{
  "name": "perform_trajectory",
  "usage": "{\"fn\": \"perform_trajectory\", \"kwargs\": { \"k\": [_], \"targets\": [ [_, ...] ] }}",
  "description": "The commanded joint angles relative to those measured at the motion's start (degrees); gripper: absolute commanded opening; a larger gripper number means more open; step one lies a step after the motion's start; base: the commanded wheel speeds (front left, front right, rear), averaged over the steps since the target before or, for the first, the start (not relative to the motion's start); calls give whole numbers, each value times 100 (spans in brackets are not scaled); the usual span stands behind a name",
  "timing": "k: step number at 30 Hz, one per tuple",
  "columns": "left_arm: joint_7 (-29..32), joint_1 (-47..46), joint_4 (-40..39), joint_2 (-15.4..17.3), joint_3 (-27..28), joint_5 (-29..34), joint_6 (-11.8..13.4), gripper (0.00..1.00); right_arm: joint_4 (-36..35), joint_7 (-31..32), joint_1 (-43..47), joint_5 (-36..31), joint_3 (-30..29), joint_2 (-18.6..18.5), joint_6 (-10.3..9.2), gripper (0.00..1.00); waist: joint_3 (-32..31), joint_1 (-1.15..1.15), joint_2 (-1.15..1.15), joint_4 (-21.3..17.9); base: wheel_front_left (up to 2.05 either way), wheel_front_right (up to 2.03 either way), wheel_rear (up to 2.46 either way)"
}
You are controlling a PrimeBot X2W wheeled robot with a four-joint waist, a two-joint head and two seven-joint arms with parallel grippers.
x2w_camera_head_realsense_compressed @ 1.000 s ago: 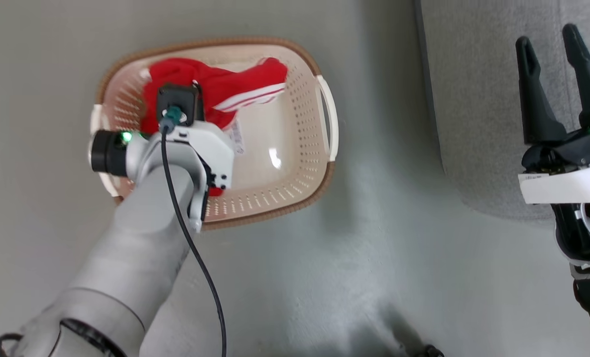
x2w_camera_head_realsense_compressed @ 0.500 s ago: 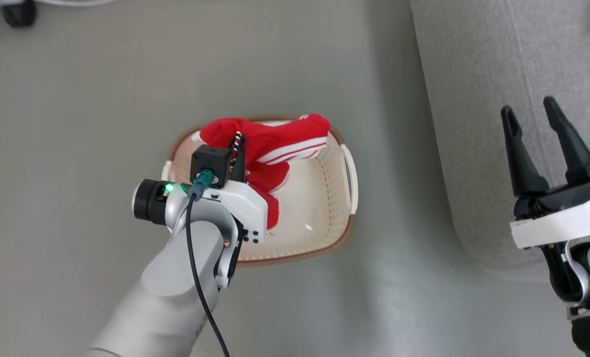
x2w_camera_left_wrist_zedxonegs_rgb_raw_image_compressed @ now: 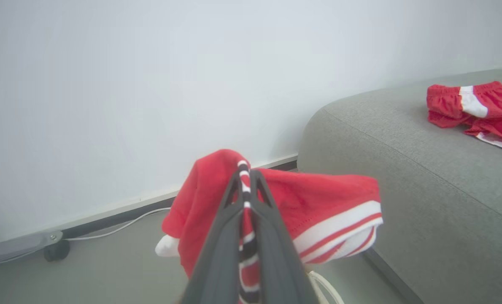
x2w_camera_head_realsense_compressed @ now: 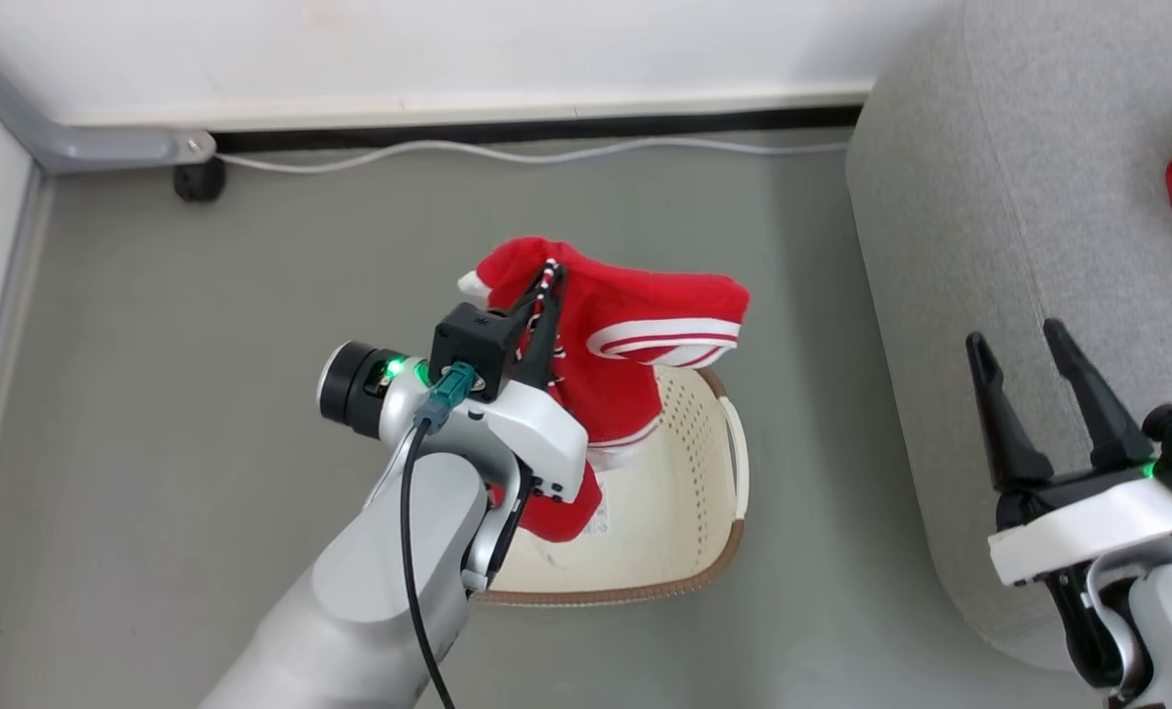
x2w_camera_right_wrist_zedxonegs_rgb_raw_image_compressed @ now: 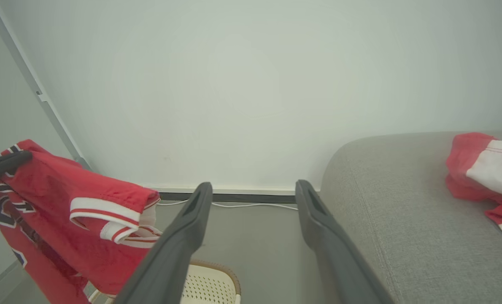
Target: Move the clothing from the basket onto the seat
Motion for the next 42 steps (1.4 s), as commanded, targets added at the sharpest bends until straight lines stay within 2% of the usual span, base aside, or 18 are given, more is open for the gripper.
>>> {"fn": "perform_trajectory", "kwargs": {
  "k": [1, 12, 20, 24, 28, 32, 37, 42],
  "targets": [
    [-60, -151, -239, 61, 146, 63, -36, 0, -79, -34, 93, -51, 77, -59, 8, 100, -196, 0, 0, 104, 0, 0, 0],
    [14, -709, -893, 90, 38, 308, -207, 0, 112, -34, 290, -98, 95, 91, 8, 100, -457, 0, 0, 148, 0, 0, 0],
    [232, -962, -1294, 203, 50, 330, -186, 0, 150, -34, 298, -72, 174, 128, 8, 100, -464, 0, 0, 109, 0, 0, 0],
    [299, -1014, -1457, 224, 25, 342, -162, 0, 42, -34, 216, -7, 406, 136, 8, 100, -414, 0, 0, 94, 0, 0, 0],
    [315, -1014, -1514, 214, 7, 310, -149, 0, -119, -34, 49, 87, 925, 18, 8, 100, -364, 0, 0, 83, 0, 0, 0],
    [315, -1065, -1524, 184, -44, 279, -155, 0, -226, -34, -265, 183, 1611, -275, 8, 100, -289, 0, 0, 108, 0, 0, 0],
    [281, -1171, -1494, 141, -116, 237, -178, 0, -136, -34, -845, 333, 2628, -679, 8, 100, -223, 0, 0, 181, 0, 0, 0],
    [240, -1259, -1461, 99, -254, 174, -206, 0, -4, -34, -1519, 437, 3318, -889, 8, 100, -179, 0, 0, 308, 0, 0, 0]
  ]
}}
